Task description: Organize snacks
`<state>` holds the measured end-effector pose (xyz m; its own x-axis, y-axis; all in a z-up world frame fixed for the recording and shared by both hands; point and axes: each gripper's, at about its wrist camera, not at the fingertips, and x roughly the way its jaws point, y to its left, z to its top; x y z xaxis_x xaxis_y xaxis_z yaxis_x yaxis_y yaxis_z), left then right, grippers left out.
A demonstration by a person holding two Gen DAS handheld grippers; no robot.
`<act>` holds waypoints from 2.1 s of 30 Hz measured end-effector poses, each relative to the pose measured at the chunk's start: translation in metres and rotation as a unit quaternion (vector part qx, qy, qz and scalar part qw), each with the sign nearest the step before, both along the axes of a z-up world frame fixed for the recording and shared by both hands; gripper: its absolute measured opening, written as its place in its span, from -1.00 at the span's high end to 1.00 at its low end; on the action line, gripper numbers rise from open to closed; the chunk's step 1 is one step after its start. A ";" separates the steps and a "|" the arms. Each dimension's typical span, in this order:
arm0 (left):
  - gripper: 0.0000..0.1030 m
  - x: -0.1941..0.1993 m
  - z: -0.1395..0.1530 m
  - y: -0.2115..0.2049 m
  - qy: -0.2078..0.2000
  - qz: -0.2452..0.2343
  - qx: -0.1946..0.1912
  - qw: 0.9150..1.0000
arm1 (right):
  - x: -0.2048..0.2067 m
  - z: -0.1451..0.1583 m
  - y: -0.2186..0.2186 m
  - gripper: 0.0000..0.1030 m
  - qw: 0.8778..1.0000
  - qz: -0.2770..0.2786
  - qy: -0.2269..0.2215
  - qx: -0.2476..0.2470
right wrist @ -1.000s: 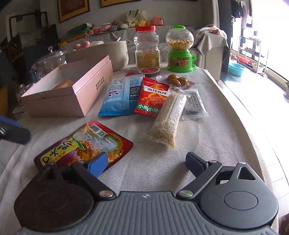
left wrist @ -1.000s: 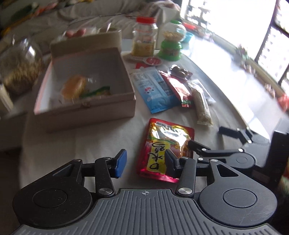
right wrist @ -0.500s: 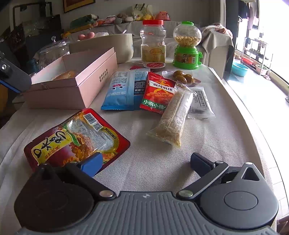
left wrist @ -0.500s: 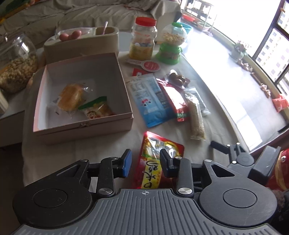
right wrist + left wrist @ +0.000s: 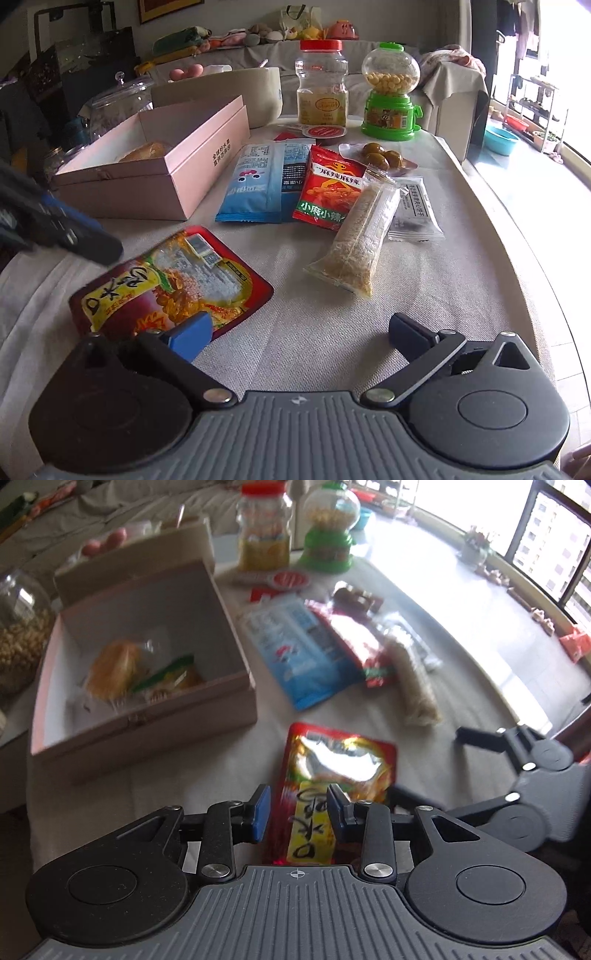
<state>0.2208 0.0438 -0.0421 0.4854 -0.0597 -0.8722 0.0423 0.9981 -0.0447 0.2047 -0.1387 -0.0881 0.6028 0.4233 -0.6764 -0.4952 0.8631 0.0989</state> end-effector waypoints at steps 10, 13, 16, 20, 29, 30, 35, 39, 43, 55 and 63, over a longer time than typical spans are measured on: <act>0.26 0.013 -0.014 0.030 -0.030 0.000 -0.060 0.998 | 0.008 0.010 0.009 -0.42 0.999 0.011 0.015 0.034; 0.26 0.011 -0.018 0.044 -0.071 -0.015 -0.085 0.994 | 0.006 0.005 0.015 -0.35 1.000 0.017 -0.005 0.008; 0.28 0.011 -0.026 0.056 -0.081 -0.022 -0.124 0.989 | 0.004 0.001 0.013 -0.35 1.000 0.023 -0.021 0.000; 0.28 0.012 -0.038 0.060 -0.052 -0.041 -0.156 0.986 | 0.004 -0.001 0.008 -0.36 0.999 0.027 -0.028 0.008; 0.24 0.003 -0.050 0.071 -0.036 -0.027 -0.213 0.976 | 0.009 -0.002 0.001 -0.40 0.998 0.030 -0.019 0.042; 0.21 0.002 -0.050 0.070 -0.035 -0.027 -0.222 0.974 | 0.009 -0.002 0.001 -0.40 0.998 0.030 -0.018 0.045; 0.21 -0.007 -0.040 0.054 -0.048 -0.043 -0.224 0.972 | 0.008 -0.002 0.000 -0.35 0.998 0.025 -0.019 0.052; 0.21 -0.020 -0.029 0.049 -0.074 -0.041 -0.244 0.966 | 0.003 0.001 -0.004 -0.11 0.998 0.012 -0.026 0.052; 0.21 -0.034 -0.023 0.044 -0.101 -0.039 -0.269 0.957 | -0.009 0.004 -0.014 0.16 0.997 0.008 -0.007 0.071; 0.12 -0.041 -0.041 0.007 -0.079 -0.060 -0.271 0.958 | -0.051 -0.003 -0.022 0.18 0.999 -0.001 -0.032 0.041; 0.45 -0.039 -0.061 0.005 -0.086 -0.031 -0.262 0.961 | -0.053 0.001 -0.029 0.11 0.999 0.005 -0.039 0.038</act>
